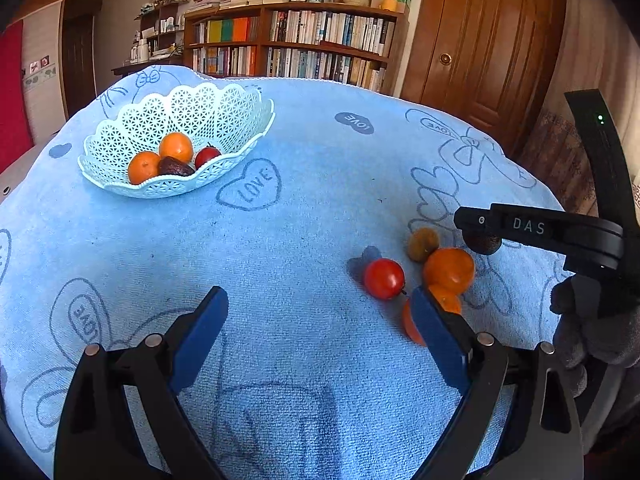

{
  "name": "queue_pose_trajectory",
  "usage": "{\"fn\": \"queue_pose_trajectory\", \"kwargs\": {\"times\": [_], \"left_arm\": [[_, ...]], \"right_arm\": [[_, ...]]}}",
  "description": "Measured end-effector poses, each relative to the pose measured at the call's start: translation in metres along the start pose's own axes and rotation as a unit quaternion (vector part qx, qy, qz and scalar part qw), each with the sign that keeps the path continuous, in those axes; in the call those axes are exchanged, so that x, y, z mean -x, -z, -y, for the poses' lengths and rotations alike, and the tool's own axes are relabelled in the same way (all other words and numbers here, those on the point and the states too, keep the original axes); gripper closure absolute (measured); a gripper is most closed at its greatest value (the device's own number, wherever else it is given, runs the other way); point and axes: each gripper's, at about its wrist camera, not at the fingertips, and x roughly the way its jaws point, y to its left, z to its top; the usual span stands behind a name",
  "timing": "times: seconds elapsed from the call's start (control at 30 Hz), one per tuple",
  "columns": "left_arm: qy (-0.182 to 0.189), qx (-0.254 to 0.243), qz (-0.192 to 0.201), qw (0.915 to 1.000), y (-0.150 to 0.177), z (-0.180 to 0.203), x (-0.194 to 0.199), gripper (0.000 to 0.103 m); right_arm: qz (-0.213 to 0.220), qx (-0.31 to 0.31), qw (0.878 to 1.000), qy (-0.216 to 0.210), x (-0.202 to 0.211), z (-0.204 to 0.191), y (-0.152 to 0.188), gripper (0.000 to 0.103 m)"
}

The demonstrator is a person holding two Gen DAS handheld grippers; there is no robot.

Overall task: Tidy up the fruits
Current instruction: 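Move the right tool to the second dark brown fruit and grasp it, then lift the brown fruit with the right tool while the left tool approaches the large orange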

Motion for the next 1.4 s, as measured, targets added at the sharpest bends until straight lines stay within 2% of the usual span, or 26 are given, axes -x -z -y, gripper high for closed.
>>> {"fn": "queue_pose_trajectory", "kwargs": {"times": [0.37,0.57,0.8,0.93,1.13,1.3,1.4], "left_arm": [[0.013,-0.022,-0.024,0.9994,-0.007,0.010,-0.015,0.009],[0.022,0.006,-0.043,0.9988,-0.010,-0.002,-0.022,0.009],[-0.005,0.020,-0.047,0.9987,-0.015,-0.020,-0.026,0.009],[-0.004,0.033,-0.047,0.9983,-0.020,-0.033,-0.026,0.009],[0.032,0.033,-0.048,0.9978,-0.023,-0.034,-0.023,0.009],[0.093,0.027,-0.079,0.9921,-0.026,-0.019,-0.032,0.010],[0.116,0.023,-0.101,0.9879,-0.028,-0.006,-0.041,0.018]], "right_arm": [[0.004,-0.008,1.000,-0.014,0.002,0.001,0.006,0.061],[0.005,-0.014,1.000,-0.018,0.003,0.004,0.007,0.061],[0.007,-0.019,1.000,-0.023,0.004,0.008,0.008,0.061],[0.010,-0.020,0.999,-0.028,0.006,0.008,0.008,0.061],[0.013,-0.023,0.999,-0.036,0.009,0.010,0.007,0.061],[0.015,-0.028,0.999,-0.039,0.010,0.012,0.006,0.061],[0.017,-0.032,0.999,-0.041,0.011,0.014,0.006,0.061]]}}
